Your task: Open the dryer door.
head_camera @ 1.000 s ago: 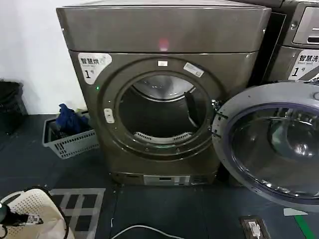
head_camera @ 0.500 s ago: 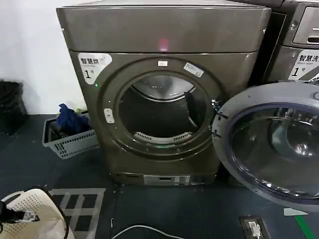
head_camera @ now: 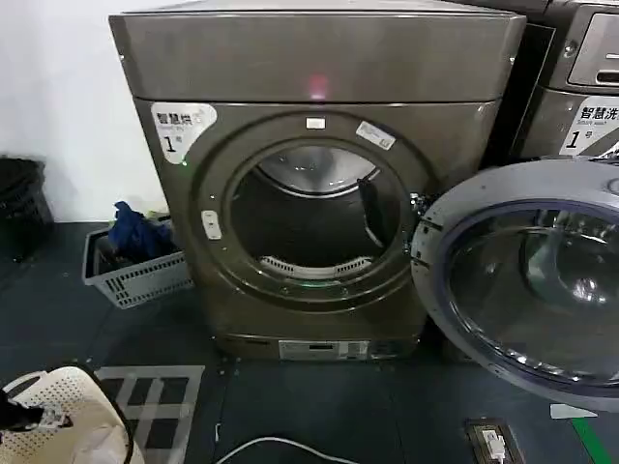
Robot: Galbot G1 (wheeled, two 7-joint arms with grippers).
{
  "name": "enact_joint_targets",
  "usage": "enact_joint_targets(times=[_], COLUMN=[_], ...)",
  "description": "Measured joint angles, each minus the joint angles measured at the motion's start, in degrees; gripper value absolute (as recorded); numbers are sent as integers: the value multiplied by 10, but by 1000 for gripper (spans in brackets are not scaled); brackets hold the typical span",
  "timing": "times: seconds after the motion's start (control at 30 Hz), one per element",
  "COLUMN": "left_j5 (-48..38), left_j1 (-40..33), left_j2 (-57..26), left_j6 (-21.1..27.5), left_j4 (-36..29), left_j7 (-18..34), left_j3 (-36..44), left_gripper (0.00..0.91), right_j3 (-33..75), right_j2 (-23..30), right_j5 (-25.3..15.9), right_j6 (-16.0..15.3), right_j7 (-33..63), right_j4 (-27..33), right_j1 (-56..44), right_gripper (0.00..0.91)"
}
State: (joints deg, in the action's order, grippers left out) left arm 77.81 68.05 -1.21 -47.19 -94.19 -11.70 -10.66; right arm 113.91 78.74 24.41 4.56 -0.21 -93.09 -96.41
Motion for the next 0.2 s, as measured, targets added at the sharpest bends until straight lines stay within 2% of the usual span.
enact_joint_targets(times=[0.2], left_j5=[-3], left_j1=[1], left_j2=[-2], left_j6=[0], left_j4=[0], left_j7=[0], left_j3=[0], left_gripper=[907], right_j3=[-1], right_j2=[2], right_j5=[0], right_j6=[0], right_j7=[-1], right_j4=[-2], right_j1=[-1], right_gripper=[907])
